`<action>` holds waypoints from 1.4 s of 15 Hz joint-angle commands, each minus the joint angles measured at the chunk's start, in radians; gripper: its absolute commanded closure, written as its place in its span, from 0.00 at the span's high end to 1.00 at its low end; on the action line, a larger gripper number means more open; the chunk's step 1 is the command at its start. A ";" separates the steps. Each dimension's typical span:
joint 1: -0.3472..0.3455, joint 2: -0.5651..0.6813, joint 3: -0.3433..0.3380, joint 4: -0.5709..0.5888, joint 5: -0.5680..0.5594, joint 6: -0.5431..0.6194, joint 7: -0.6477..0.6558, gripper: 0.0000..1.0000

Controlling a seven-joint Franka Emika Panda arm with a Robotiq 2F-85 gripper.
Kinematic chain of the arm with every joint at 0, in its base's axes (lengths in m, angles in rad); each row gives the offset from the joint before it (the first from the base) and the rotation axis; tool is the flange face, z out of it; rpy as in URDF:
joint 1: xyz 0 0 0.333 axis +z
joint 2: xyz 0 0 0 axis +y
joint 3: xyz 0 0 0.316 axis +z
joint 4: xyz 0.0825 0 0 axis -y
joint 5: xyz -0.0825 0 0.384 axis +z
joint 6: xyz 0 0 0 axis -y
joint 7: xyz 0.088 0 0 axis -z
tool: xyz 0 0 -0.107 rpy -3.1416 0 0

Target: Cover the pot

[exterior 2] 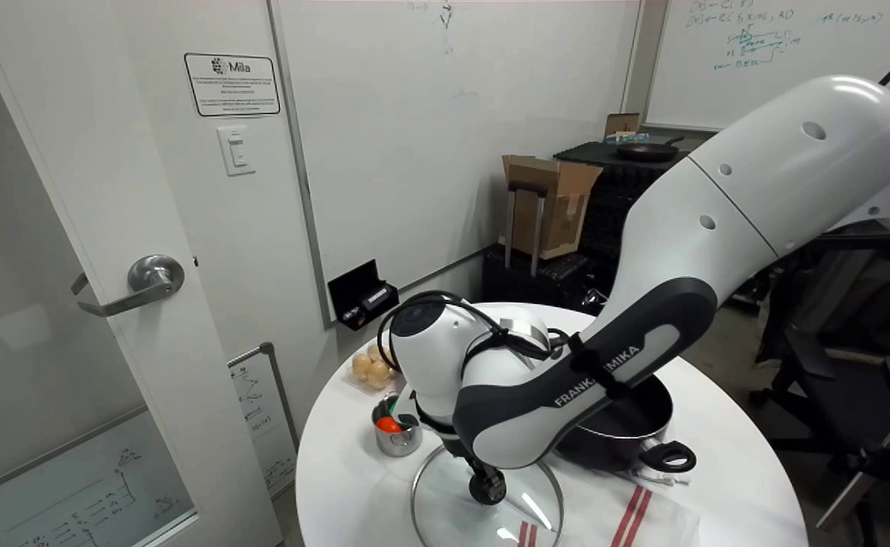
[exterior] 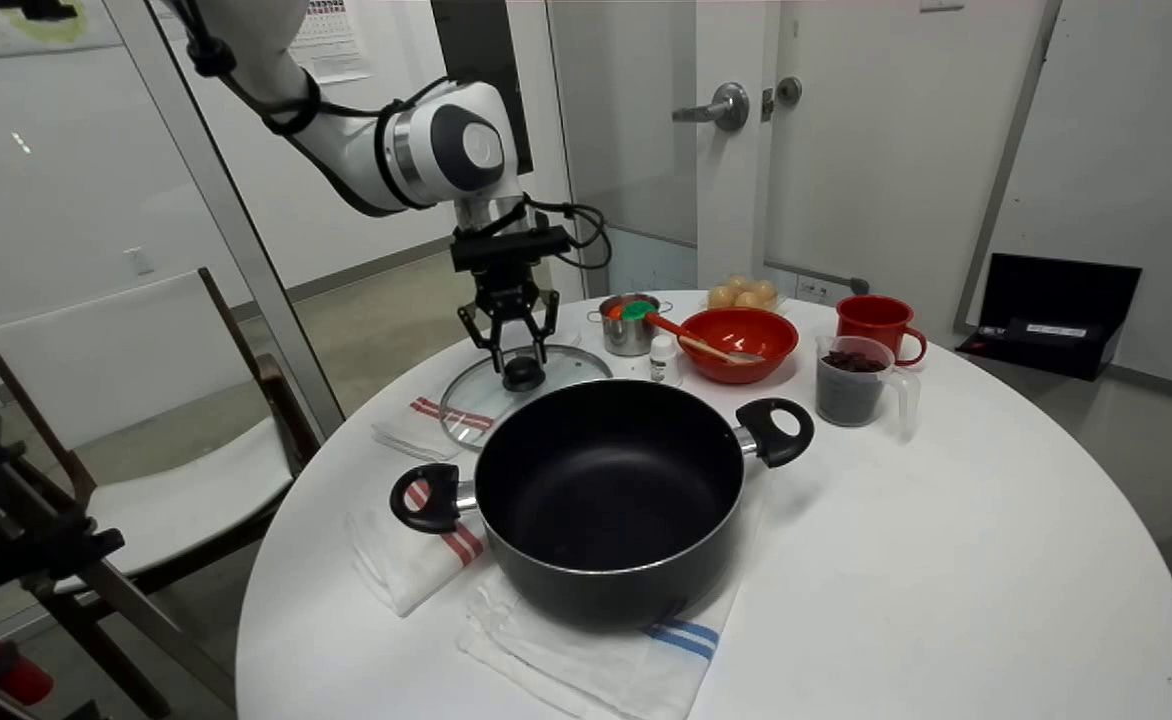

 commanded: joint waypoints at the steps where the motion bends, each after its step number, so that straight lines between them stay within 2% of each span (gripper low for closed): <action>1: -0.018 -0.057 0.013 -0.029 0.009 -0.008 -0.015 0.25; 8: -0.017 -0.144 0.023 -0.066 0.011 -0.018 0.006 0.25; 12: -0.016 -0.194 0.023 -0.064 0.022 -0.063 0.043 0.25; 17: -0.019 -0.246 0.011 -0.051 0.038 -0.147 0.140 0.25; 21: -0.058 -0.280 0.020 -0.058 0.078 -0.174 0.228 0.25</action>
